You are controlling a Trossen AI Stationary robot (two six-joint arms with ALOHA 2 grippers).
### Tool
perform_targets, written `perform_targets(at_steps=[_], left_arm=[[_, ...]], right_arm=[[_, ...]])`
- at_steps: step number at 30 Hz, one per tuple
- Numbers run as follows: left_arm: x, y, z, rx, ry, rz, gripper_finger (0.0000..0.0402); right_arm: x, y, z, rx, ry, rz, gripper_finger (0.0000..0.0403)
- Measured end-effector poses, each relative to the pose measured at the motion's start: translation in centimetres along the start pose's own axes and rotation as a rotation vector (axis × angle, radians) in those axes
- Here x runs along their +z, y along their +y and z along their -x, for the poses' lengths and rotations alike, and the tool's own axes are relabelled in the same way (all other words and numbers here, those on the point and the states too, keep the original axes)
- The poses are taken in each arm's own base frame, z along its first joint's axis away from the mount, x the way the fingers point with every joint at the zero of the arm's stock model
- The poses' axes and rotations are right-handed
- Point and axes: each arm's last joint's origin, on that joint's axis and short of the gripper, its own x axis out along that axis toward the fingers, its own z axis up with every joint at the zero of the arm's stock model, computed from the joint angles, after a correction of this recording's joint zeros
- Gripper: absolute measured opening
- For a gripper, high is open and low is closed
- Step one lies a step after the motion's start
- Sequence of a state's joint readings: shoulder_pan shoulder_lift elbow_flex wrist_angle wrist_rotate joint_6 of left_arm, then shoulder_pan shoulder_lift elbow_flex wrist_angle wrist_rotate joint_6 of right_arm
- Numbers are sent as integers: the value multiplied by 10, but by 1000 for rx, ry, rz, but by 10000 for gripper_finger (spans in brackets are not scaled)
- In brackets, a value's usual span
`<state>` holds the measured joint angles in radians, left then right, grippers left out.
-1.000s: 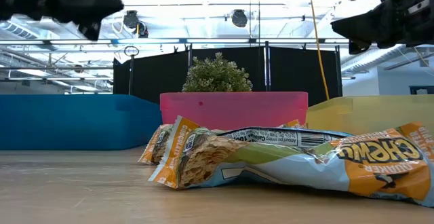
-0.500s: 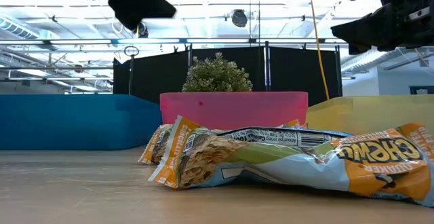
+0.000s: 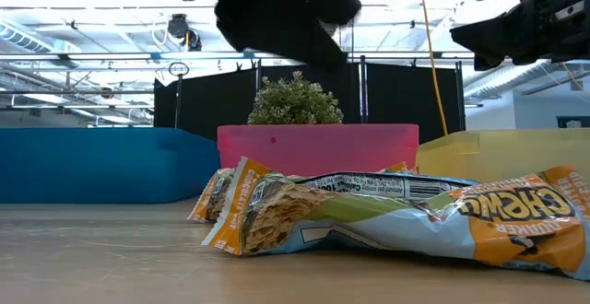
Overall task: Pick and place Granola Bars by type
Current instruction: Put the yellow granola bar into the red bin
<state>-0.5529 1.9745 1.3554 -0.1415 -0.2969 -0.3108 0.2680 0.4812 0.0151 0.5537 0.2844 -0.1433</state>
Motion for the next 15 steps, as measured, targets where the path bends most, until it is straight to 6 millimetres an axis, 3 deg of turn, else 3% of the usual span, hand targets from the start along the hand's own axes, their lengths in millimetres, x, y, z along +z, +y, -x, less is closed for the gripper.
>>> perform_targets(at_steps=[4, 9, 15], left_arm=[[3, -9, -14, -92, 72, -5, 271], [5, -26, -16, -130, 94, -16, 271], [-9, -34, -16, -41, 152, -61, 271]], right_arm=[[-1, 0, 0, 2, 5, -26, 1], [-1, 0, 0, 5, 14, -25, 2], [0, 0, 0, 4, 3, -2, 1]])
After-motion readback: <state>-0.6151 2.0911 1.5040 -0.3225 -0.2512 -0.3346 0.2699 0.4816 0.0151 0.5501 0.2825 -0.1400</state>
